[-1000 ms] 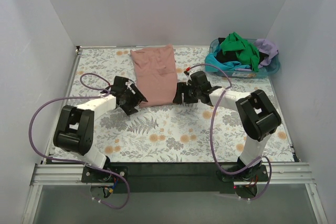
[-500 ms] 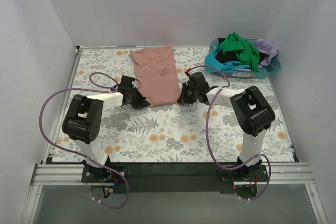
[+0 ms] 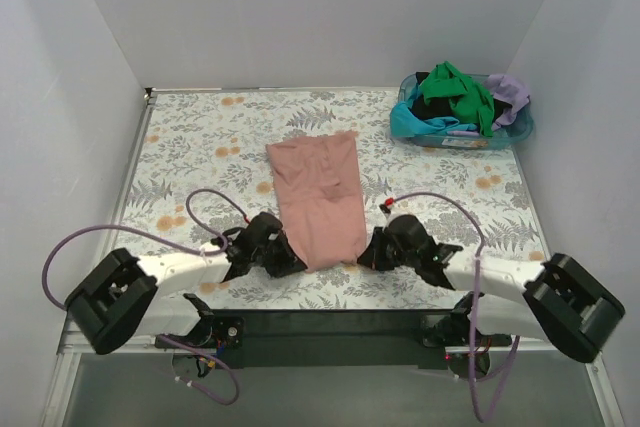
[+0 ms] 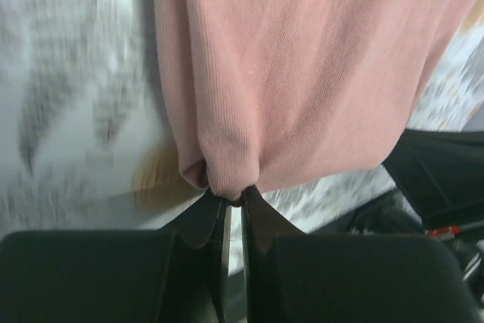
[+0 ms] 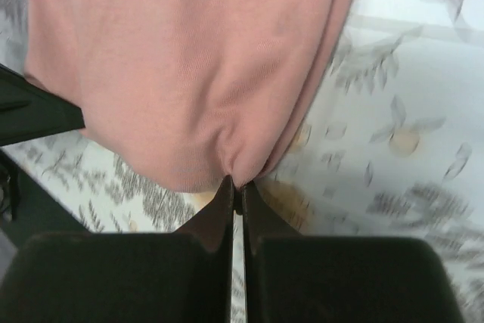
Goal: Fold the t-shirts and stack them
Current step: Fold the tshirt
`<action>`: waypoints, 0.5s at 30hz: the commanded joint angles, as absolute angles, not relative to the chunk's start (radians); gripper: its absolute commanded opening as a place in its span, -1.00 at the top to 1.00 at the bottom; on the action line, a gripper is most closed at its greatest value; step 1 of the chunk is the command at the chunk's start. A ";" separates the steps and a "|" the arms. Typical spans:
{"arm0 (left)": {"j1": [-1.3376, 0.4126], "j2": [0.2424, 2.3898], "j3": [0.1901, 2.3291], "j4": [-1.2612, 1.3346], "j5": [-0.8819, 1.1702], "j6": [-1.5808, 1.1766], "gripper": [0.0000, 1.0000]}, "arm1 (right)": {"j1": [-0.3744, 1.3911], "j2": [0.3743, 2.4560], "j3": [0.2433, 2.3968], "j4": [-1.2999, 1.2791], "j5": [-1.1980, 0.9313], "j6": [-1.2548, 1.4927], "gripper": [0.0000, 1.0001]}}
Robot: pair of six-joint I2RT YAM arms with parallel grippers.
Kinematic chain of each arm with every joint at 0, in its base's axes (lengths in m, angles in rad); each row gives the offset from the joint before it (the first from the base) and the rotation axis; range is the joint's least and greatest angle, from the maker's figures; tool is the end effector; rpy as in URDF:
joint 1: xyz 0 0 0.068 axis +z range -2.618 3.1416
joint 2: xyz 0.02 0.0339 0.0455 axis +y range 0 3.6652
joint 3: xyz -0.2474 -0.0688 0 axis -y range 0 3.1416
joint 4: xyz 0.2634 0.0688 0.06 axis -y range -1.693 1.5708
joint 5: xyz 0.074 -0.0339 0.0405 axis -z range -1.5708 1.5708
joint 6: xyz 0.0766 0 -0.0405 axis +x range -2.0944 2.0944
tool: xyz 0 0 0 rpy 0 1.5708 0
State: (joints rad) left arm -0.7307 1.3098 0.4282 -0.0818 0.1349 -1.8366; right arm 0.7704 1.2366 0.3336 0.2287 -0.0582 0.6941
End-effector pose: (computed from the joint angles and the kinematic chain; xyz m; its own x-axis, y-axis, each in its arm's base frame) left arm 0.1834 -0.1782 0.0643 -0.5326 -0.8066 0.2565 -0.7788 0.3484 -0.5217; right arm 0.1882 0.1889 0.0836 -0.8100 0.1038 -0.5772 -0.2728 0.8045 0.5276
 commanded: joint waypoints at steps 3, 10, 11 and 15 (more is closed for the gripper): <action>-0.923 1.099 0.285 -0.402 0.031 -2.043 1.00 | 0.928 0.976 0.118 0.009 0.041 0.905 0.97; -0.968 0.965 0.336 -0.499 -0.017 -2.076 1.00 | 0.985 0.738 0.167 -0.100 0.086 0.922 0.97; -0.966 0.963 0.362 -0.508 -0.026 -2.062 1.00 | 0.985 0.741 0.210 -0.104 0.093 0.895 0.97; -0.966 0.954 0.497 -0.601 -0.139 -2.074 1.00 | 0.985 0.787 0.340 -0.107 0.167 0.790 0.97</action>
State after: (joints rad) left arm -0.9657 0.9730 0.3985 -0.4740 -0.0010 -1.9968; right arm 0.9833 0.7643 0.2180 -0.0731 0.0570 0.8749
